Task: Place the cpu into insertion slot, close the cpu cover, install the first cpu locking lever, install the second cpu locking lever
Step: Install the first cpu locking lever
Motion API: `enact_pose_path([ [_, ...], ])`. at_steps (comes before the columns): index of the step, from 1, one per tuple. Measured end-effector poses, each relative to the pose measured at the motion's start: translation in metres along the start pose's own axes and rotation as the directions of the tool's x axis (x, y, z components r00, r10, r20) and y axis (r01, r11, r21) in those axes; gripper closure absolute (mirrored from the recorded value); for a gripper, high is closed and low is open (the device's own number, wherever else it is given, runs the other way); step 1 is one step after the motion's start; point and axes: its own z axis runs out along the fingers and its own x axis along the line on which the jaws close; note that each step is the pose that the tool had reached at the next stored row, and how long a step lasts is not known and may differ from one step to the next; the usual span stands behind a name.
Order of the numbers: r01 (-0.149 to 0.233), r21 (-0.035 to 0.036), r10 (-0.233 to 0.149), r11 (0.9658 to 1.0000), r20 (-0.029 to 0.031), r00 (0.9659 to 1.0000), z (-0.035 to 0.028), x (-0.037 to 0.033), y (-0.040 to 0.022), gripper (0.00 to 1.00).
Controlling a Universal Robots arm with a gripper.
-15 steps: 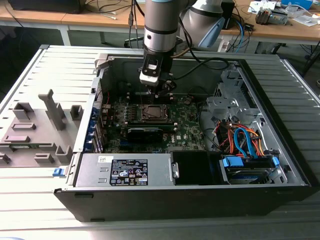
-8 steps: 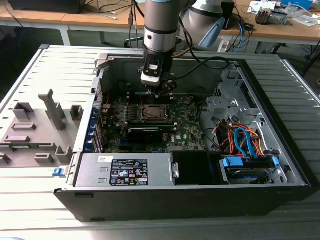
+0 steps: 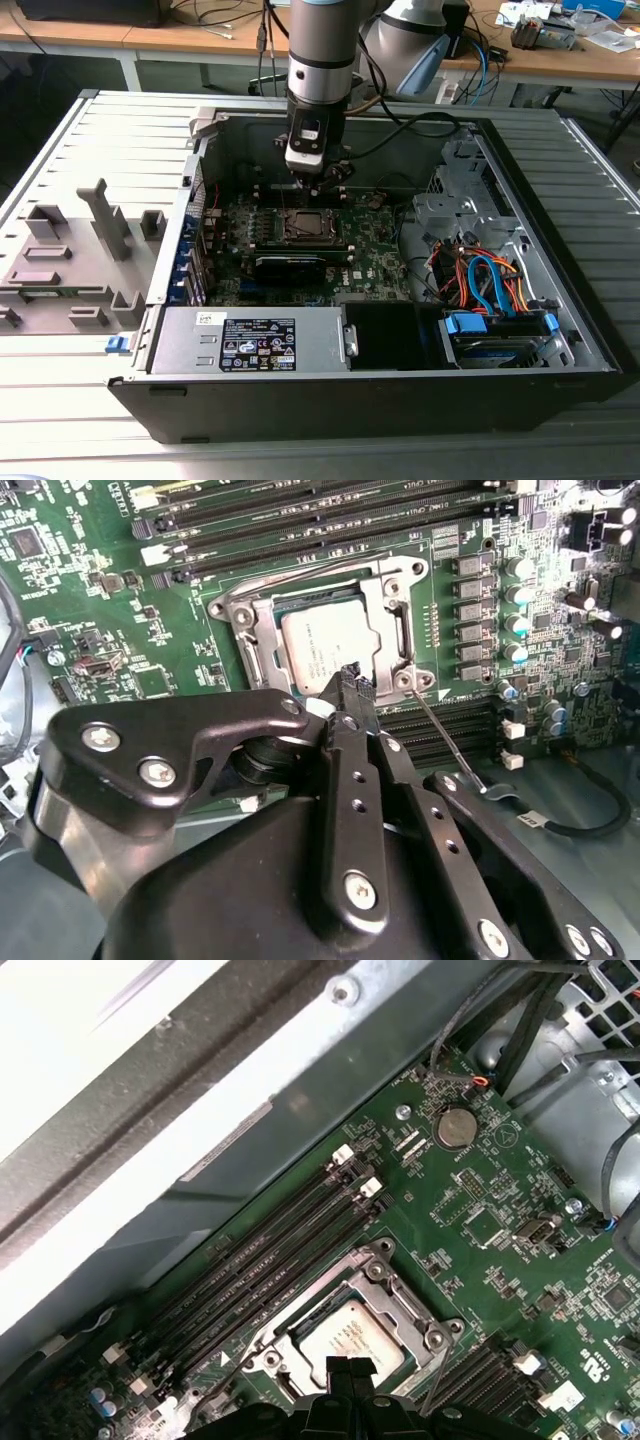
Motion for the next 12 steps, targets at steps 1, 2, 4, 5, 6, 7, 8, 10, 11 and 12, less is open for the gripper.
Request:
enact_pose_path([
  [1,0.006,-0.0001,-0.006,1.0,0.0002,1.0,0.0,0.0,0.0,0.89],
  [2,0.013,-0.0002,-0.013,0.9999,0.0005,0.9999,0.0,0.0,0.0,0.89],
  [4,0.026,-0.0003,-0.026,0.9997,0.0009,0.9997,0.0,0.0,0.0,0.89],
  [5,0.033,-0.0004,-0.033,0.9995,0.0011,0.9995,0.0,0.0,0.0,0.89],
  [6,0.036,-0.0004,-0.036,0.9994,0.0013,0.9994,0.0,0.0,0.0,0.89],
  [7,0.039,-0.0004,-0.039,0.9992,0.0014,0.9992,0.0,0.0,0.0,0.89],
  [8,0.045,-0.0005,-0.045,0.999,0.0016,0.999,0.0,0.0,0.0,0.89],
  [10,0.056,-0.0006,-0.056,0.9984,0.002,0.9984,0.0,0.0,0.0,0.89],
  [11,0.059,-0.0006,-0.059,0.9982,0.0021,0.9982,0.0,0.0,0.0,0.89],
  [12,0.063,-0.0007,-0.063,0.998,0.0022,0.998,0.0,0.0,0.0,0.89],
])
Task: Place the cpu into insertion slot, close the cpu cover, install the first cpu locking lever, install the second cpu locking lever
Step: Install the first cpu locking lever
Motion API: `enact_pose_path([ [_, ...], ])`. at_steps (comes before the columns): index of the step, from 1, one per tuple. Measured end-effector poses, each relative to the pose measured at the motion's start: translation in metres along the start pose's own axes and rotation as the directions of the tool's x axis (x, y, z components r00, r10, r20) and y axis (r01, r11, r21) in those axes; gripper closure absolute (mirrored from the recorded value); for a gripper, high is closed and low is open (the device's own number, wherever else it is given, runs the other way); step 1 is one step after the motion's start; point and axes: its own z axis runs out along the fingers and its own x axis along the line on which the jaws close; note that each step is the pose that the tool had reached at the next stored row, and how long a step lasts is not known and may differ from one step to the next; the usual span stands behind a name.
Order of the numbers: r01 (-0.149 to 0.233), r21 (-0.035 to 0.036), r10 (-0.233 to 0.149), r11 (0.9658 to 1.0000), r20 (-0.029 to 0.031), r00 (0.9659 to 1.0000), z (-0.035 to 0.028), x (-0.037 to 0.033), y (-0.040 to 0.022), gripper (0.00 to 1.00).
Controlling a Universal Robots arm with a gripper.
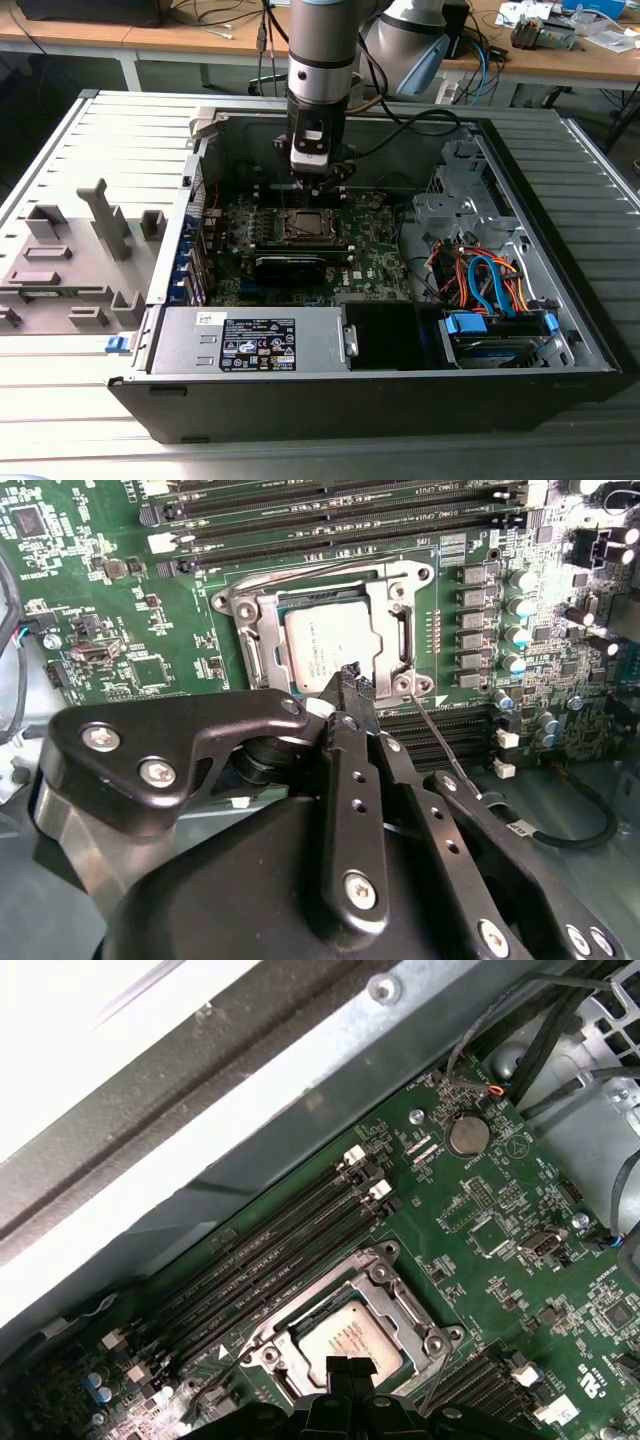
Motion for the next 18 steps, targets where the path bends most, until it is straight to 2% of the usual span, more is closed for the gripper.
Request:
enact_pose_path([
  [10,0.042,-0.0004,-0.042,0.9991,0.0015,0.9991,0.0,0.0,0.0,0.89],
  [18,0.077,-0.0008,-0.077,0.997,0.0027,0.997,0.0,0.0,0.0,0.89],
])
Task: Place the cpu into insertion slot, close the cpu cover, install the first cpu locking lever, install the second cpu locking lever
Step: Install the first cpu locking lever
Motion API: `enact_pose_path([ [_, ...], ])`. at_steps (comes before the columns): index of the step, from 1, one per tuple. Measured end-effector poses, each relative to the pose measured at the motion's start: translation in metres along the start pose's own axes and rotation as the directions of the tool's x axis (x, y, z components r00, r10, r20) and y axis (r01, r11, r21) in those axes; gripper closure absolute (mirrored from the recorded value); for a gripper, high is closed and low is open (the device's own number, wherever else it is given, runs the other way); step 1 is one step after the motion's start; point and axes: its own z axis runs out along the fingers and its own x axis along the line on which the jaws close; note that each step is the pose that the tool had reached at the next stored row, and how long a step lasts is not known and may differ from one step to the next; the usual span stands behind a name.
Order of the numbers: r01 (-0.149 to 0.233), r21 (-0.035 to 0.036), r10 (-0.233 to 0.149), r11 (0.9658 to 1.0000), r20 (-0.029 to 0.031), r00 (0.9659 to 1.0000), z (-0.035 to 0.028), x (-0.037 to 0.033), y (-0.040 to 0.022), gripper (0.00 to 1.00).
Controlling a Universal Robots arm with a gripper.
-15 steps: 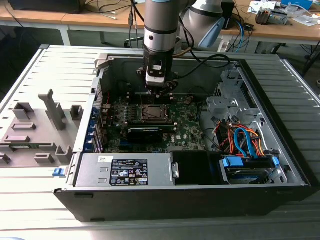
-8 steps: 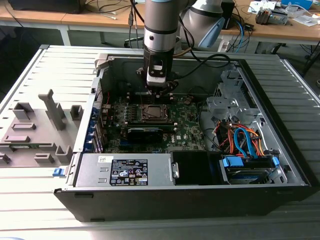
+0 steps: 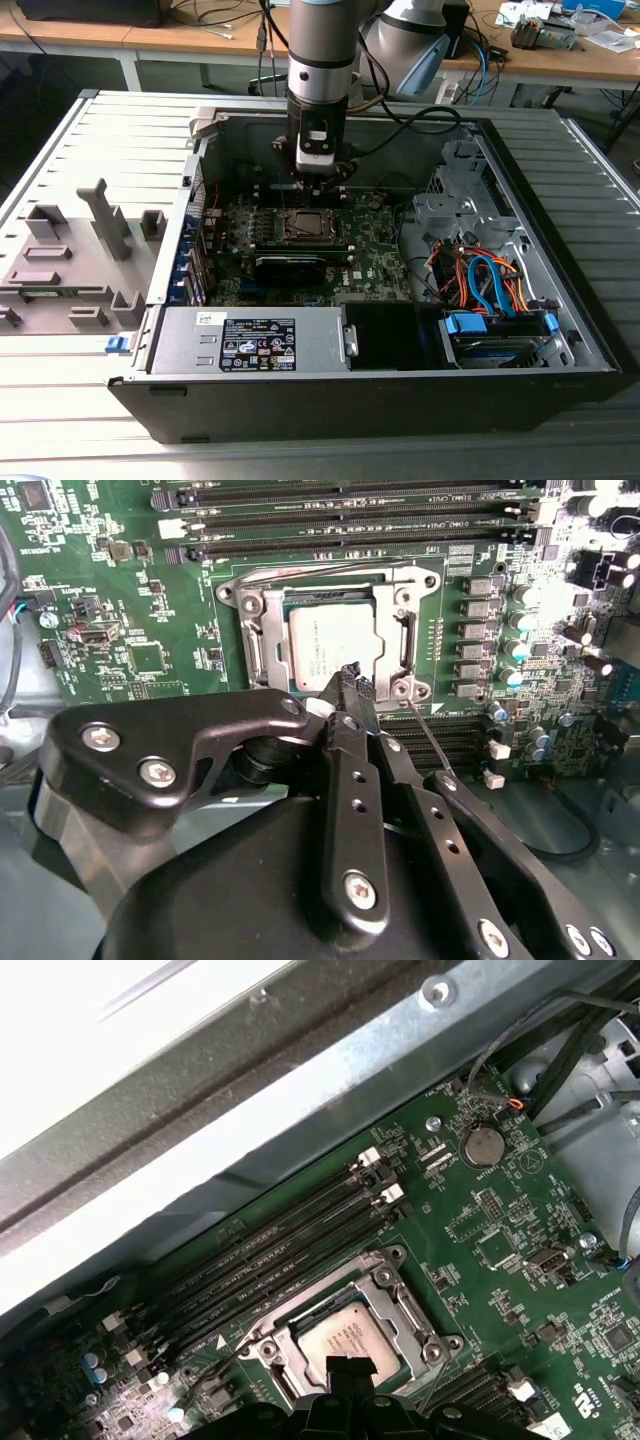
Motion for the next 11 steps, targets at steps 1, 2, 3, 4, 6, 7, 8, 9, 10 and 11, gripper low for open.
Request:
enact_pose_path([
  [1,0.003,-0.0001,-0.003,1.0,0.0001,1.0,0.0,0.0,0.0,0.89],
  [2,0.007,-0.0002,-0.007,1.0,0.0002,1.0,0.0,0.0,0.0,0.89],
  [3,0.01,-0.0001,-0.01,0.9999,0.0004,0.9999,0.0,0.0,0.0,0.89],
  [4,0.013,-0.0001,-0.013,0.9999,0.0005,0.9999,0.0,0.0,0.0,0.89],
  [6,0.021,-0.0003,-0.021,0.9998,0.0007,0.9998,0.0,0.0,0.0,0.89],
  [7,0.024,-0.0003,-0.024,0.9997,0.0009,0.9997,0.0,0.0,0.0,0.89],
  [8,0.028,-0.0003,-0.028,0.9996,0.001,0.9996,0.0,0.0,0.0,0.89],
  [9,0.03,-0.0004,-0.03,0.9995,0.0011,0.9995,0.0,0.0,0.0,0.89],
  [10,0.035,-0.0004,-0.035,0.9994,0.0012,0.9994,0.0,0.0,0.0,0.89],
  [11,0.039,-0.0004,-0.039,0.9992,0.0014,0.9992,0.0,0.0,0.0,0.89],
])
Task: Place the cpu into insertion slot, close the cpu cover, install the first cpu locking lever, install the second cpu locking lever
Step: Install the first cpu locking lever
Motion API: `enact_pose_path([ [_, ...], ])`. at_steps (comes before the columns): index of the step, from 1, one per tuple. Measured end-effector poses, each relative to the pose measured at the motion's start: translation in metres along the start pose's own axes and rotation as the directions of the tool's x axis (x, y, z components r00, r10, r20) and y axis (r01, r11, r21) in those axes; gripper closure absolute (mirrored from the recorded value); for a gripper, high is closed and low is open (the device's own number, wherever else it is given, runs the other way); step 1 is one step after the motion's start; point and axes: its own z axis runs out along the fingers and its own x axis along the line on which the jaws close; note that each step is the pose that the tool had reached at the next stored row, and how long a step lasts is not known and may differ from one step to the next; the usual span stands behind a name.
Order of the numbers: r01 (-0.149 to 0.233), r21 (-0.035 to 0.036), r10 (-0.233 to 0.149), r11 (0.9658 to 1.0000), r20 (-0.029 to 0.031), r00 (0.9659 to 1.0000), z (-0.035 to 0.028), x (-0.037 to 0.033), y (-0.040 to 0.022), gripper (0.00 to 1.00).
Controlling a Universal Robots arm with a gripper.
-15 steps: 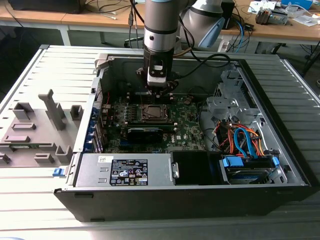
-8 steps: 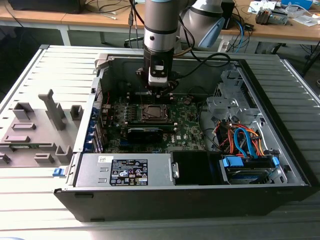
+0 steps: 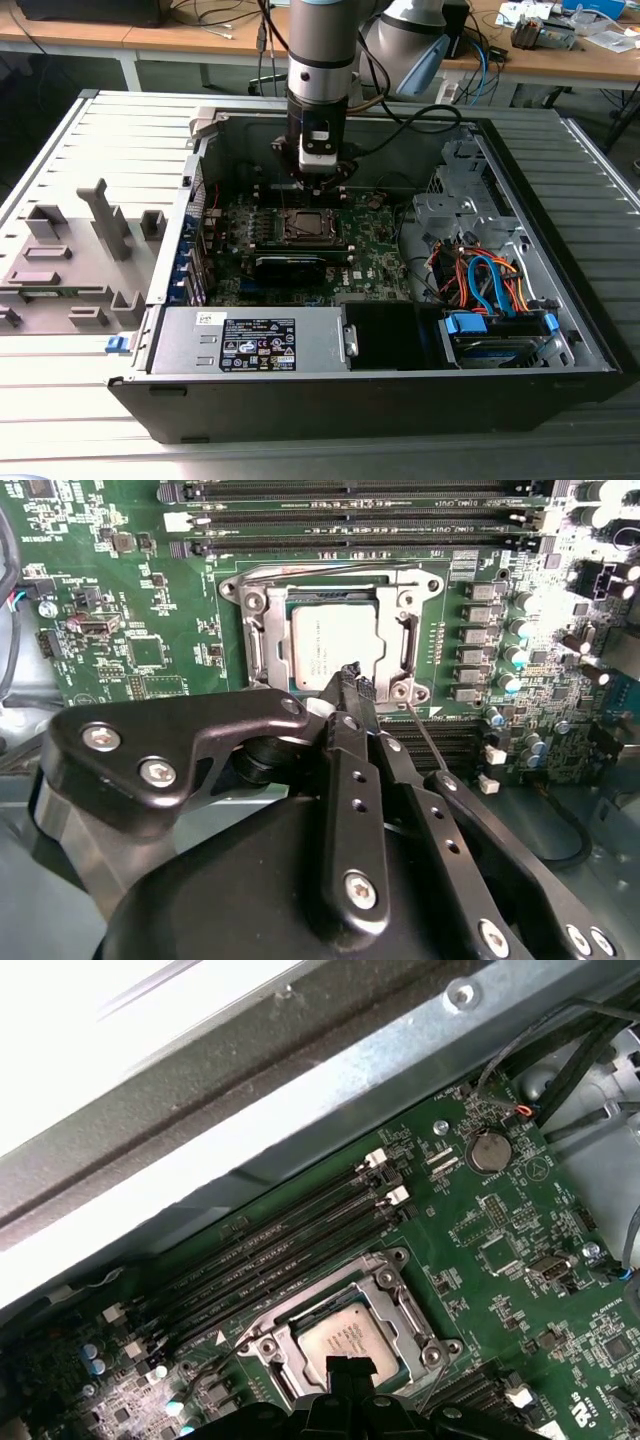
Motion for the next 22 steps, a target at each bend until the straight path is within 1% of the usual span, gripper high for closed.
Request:
enact_pose_path([
  [10,0.033,-0.0004,-0.033,0.9994,0.0011,0.9994,0.0,0.0,0.0,0.89],
  [14,0.053,-0.0006,-0.053,0.9986,0.0018,0.9986,0.0,0.0,0.0,0.89],
  [22,0.077,-0.0008,-0.077,0.997,0.0027,0.997,0.0,0.0,0.0,0.89],
])
